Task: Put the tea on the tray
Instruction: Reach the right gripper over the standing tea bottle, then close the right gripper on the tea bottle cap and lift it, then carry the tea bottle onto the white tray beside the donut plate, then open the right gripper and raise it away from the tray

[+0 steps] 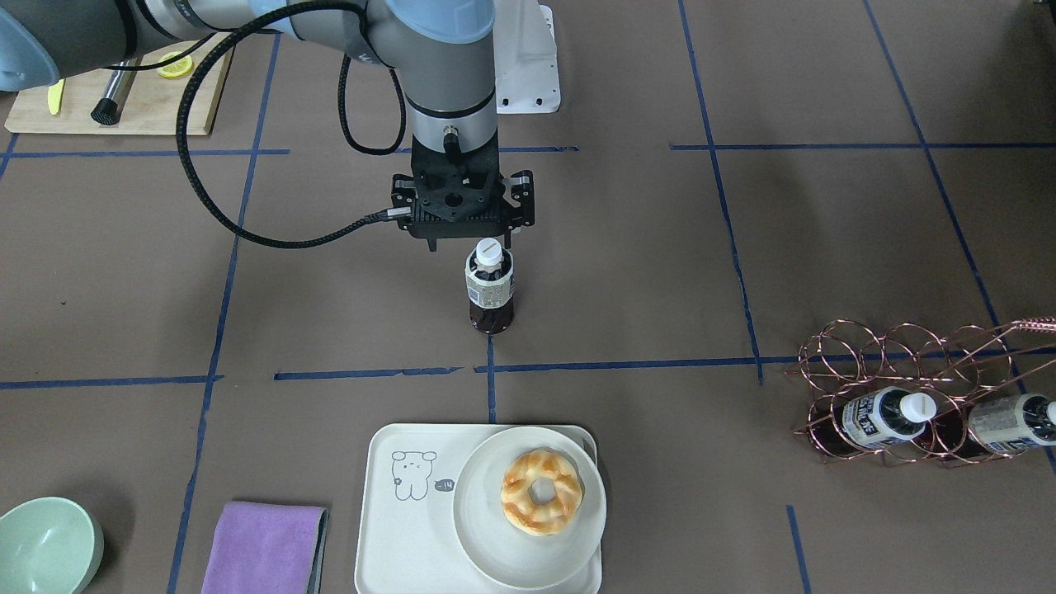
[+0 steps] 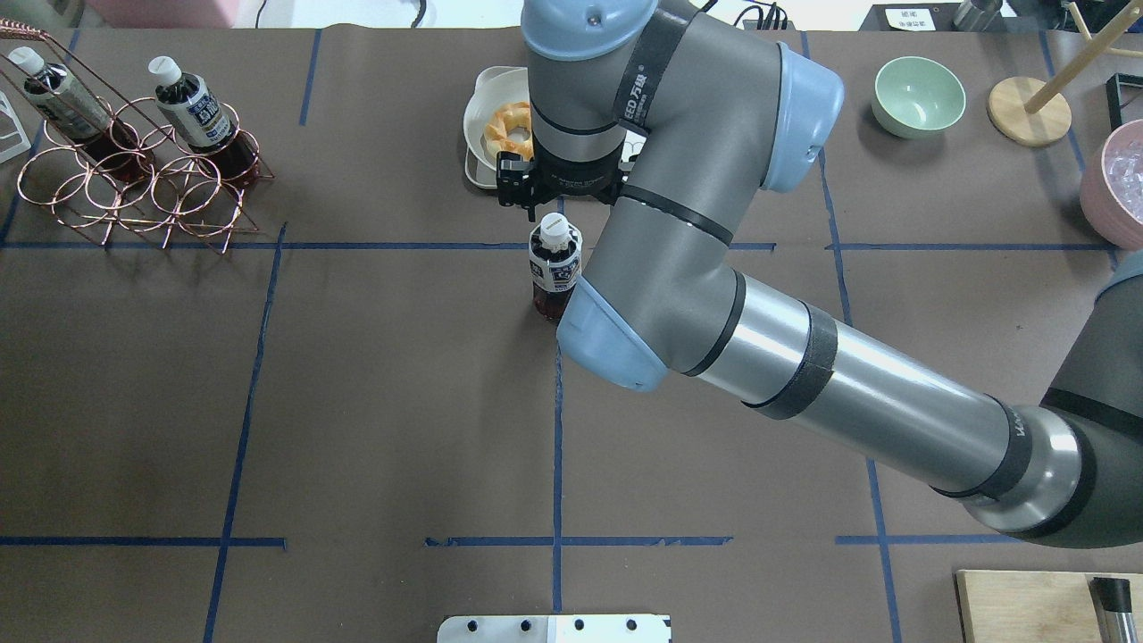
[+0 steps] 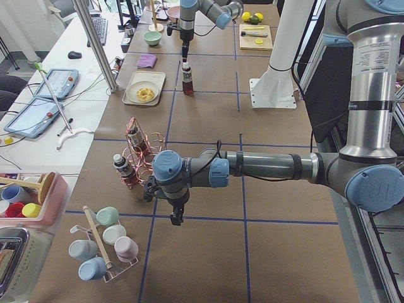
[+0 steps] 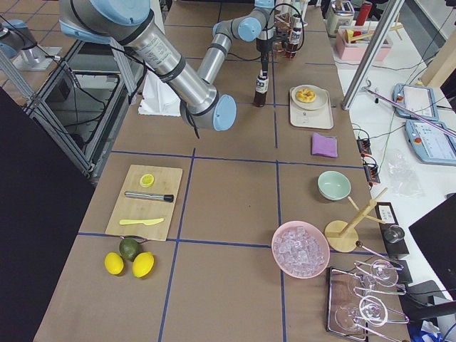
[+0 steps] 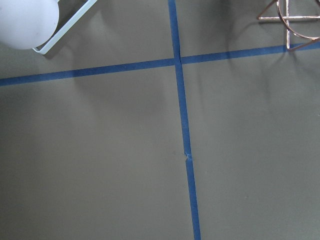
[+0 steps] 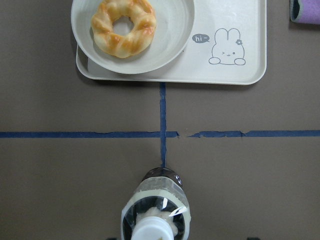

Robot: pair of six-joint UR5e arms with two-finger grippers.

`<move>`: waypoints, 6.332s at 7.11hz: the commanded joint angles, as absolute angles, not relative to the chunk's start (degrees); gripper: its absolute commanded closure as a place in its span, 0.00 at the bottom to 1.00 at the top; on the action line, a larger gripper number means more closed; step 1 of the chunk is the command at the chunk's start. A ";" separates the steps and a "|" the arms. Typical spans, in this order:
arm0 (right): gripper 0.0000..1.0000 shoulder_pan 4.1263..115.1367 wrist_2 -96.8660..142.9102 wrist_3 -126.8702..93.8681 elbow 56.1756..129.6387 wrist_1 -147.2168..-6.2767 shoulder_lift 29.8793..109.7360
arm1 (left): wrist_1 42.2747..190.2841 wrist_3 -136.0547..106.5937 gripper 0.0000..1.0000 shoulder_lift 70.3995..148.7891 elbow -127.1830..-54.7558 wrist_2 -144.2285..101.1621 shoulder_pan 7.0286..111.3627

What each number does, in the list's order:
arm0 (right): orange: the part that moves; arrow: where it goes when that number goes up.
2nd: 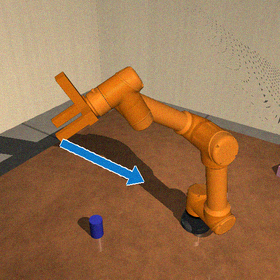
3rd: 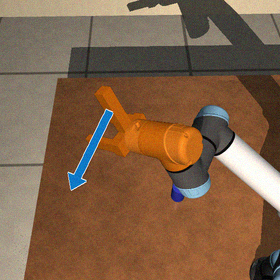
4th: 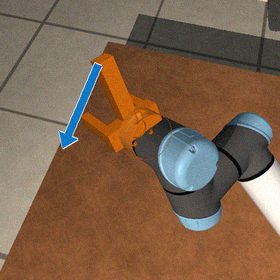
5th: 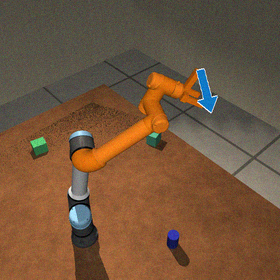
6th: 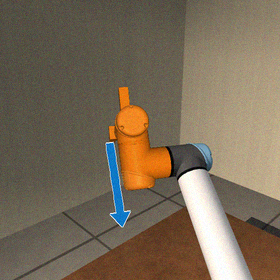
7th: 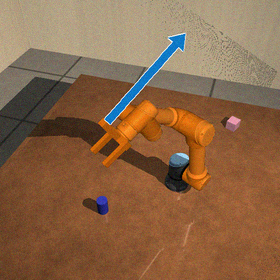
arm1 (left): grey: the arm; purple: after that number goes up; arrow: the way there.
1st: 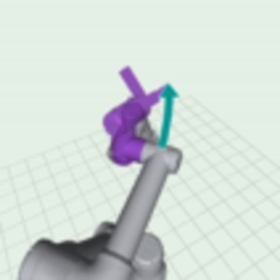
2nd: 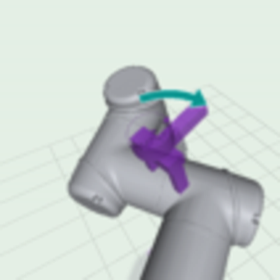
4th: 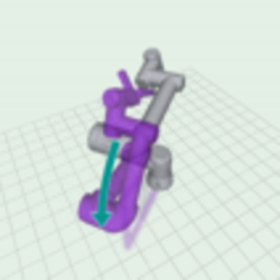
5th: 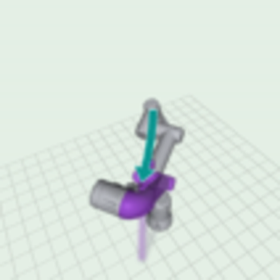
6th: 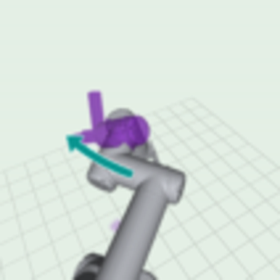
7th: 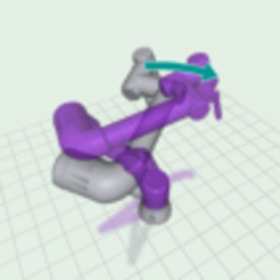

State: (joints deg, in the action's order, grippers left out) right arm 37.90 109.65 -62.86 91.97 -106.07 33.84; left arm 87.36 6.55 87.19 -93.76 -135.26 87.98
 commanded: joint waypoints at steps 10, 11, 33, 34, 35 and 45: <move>0.51 35.68 106.79 -62.32 86.75 -106.08 30.67 | 87.36 6.50 0.00 87.19 -93.69 -135.26 87.98; 0.59 35.77 106.79 -62.23 86.75 -106.08 30.67 | 87.36 6.50 0.00 87.19 -93.69 -135.26 87.98; 0.12 52.91 116.19 -49.13 54.93 -88.68 22.94 | 87.54 6.15 0.00 87.71 -93.96 -135.35 87.98; 0.01 53.00 116.28 -49.30 55.11 -88.68 22.68 | 87.63 6.15 0.00 87.63 -93.96 -135.35 87.98; 0.01 53.43 117.15 -49.31 56.15 -89.20 22.07 | 87.54 6.15 0.00 87.63 -93.96 -135.35 87.98; 0.00 78.57 129.64 13.95 88.92 -111.81 67.87 | 87.45 6.68 0.00 87.37 -94.22 -135.35 87.98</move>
State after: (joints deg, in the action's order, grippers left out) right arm 76.81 129.77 7.69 86.24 -112.52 59.47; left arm 87.45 6.48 87.62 -94.20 -135.29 87.98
